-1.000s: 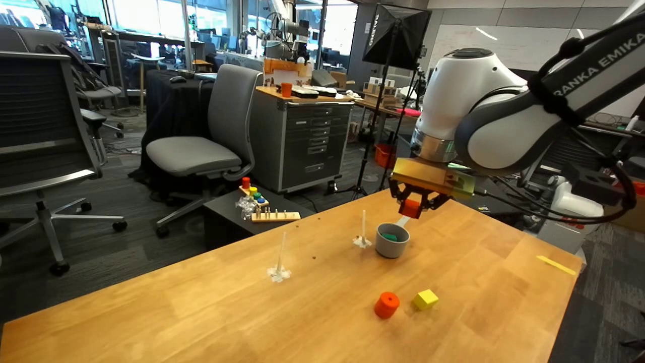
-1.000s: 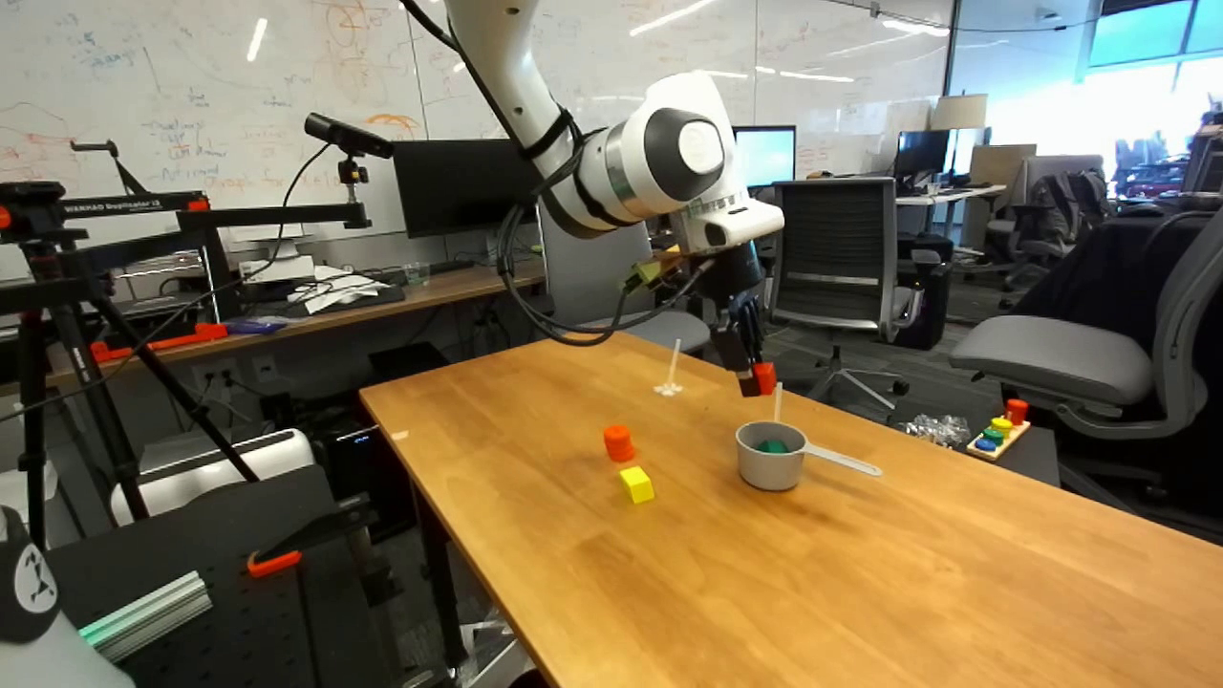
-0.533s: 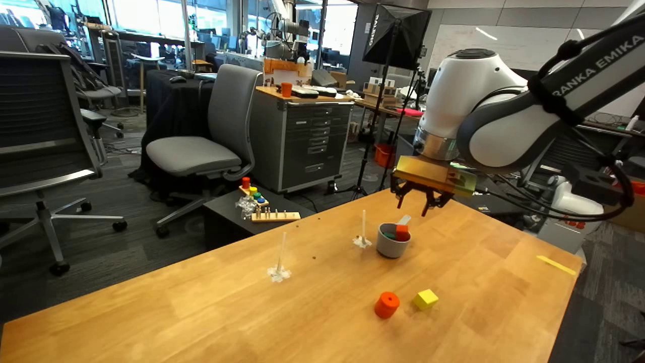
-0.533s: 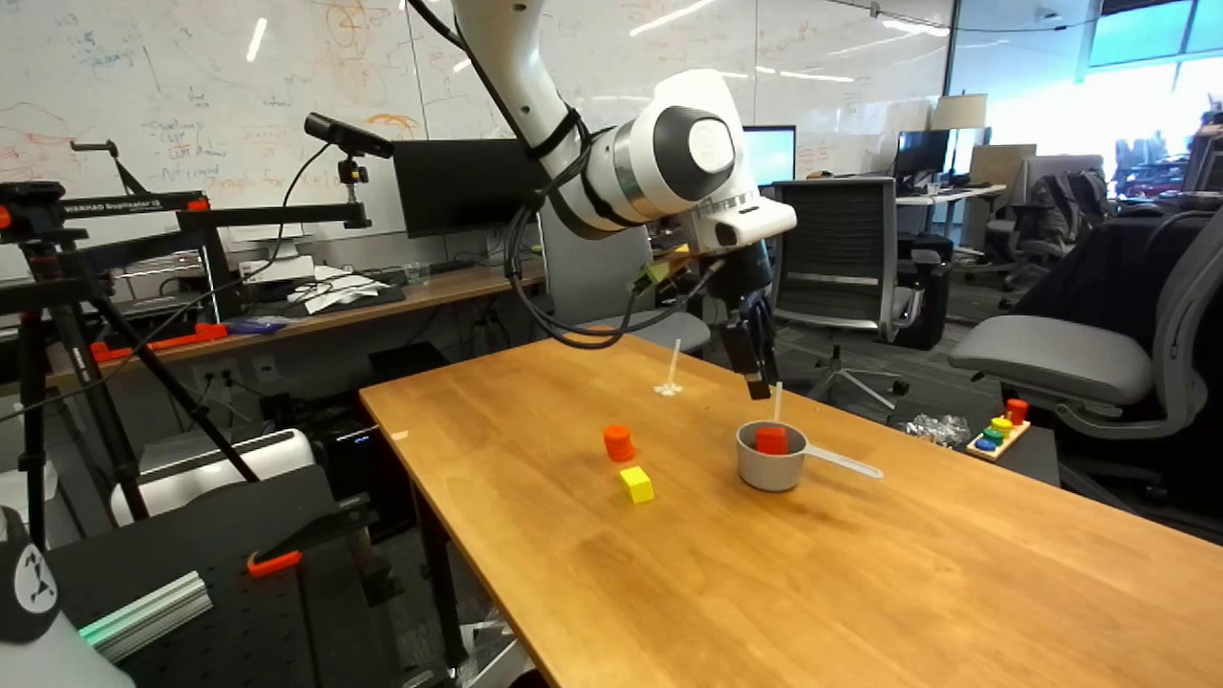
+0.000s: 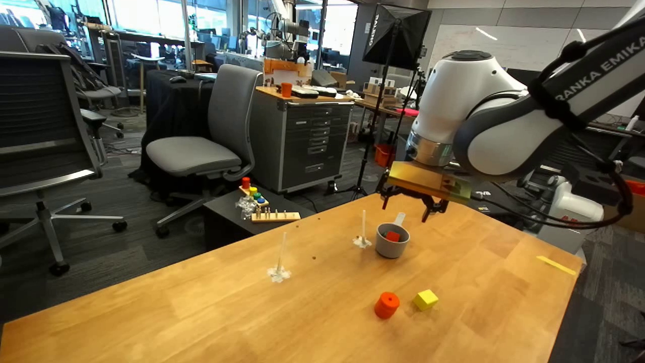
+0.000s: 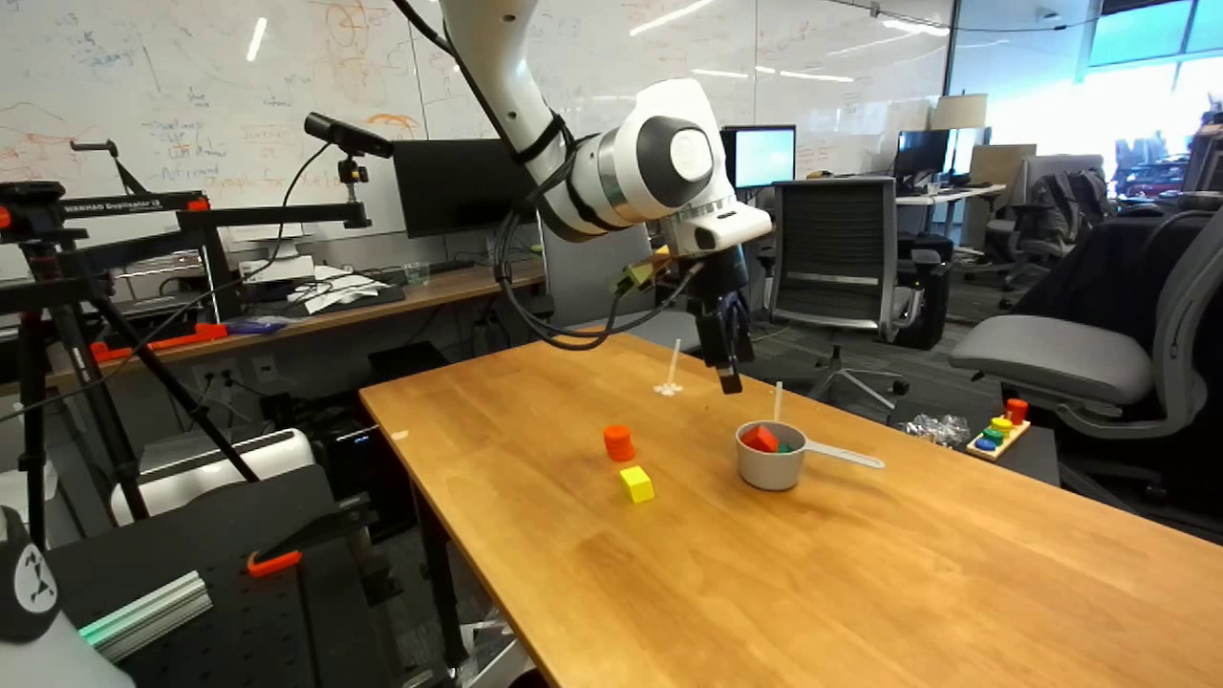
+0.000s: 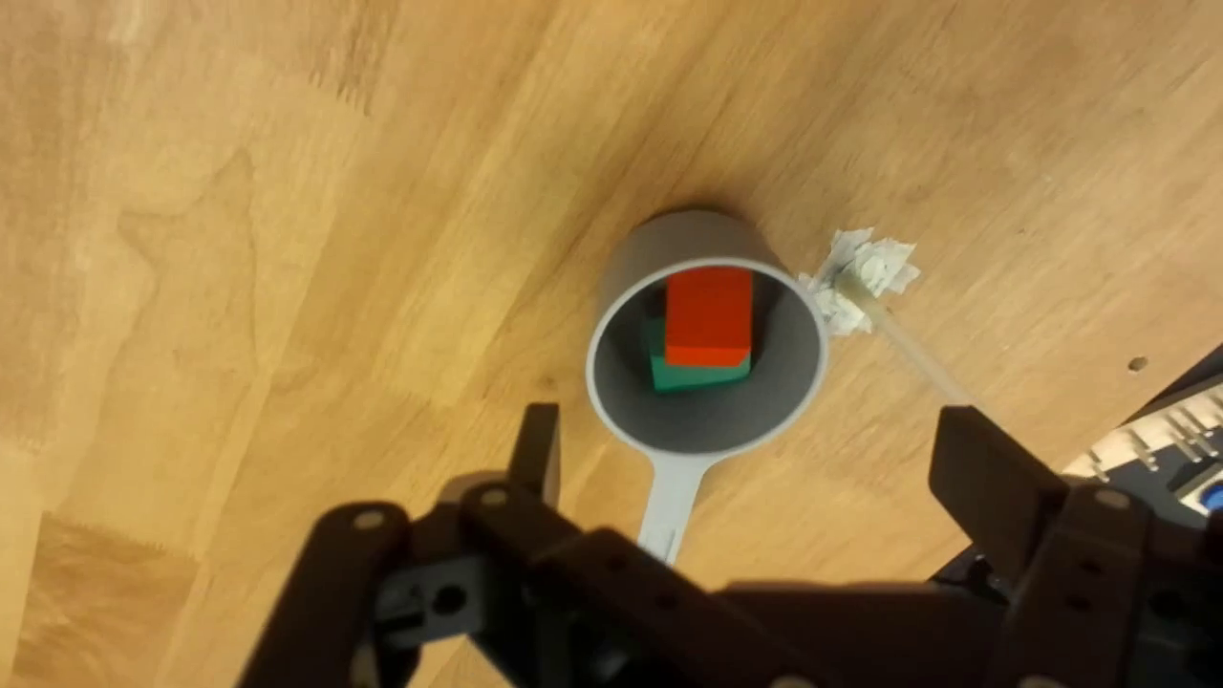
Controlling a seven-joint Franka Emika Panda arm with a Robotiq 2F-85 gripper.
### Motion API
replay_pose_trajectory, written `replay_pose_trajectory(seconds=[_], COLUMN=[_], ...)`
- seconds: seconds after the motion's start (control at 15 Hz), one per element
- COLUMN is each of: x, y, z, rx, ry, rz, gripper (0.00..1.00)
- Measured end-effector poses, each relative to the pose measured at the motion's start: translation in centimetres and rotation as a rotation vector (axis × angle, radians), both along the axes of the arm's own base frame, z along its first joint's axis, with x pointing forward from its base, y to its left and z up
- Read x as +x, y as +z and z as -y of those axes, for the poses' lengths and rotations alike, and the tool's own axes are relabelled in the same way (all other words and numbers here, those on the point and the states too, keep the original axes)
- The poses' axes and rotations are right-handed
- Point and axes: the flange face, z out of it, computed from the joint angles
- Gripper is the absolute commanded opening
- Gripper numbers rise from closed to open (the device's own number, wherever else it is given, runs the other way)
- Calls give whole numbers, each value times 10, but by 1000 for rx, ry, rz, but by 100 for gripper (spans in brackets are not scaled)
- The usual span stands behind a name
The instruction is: Put all the blocks in the gray pot one at a time except the orange cylindrical block
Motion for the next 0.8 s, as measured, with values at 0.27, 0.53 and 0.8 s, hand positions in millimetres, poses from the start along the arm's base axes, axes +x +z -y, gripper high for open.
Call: replay_pose_trajectory(seconds=[0.27, 0.53, 0.8], x=[-20, -42, -62], y=[-16, -30, -41], z=[-45, -82, -97], rx=[12, 74, 117], ry=[56, -25, -109], rz=[-29, 48, 124], gripper=[100, 100, 100])
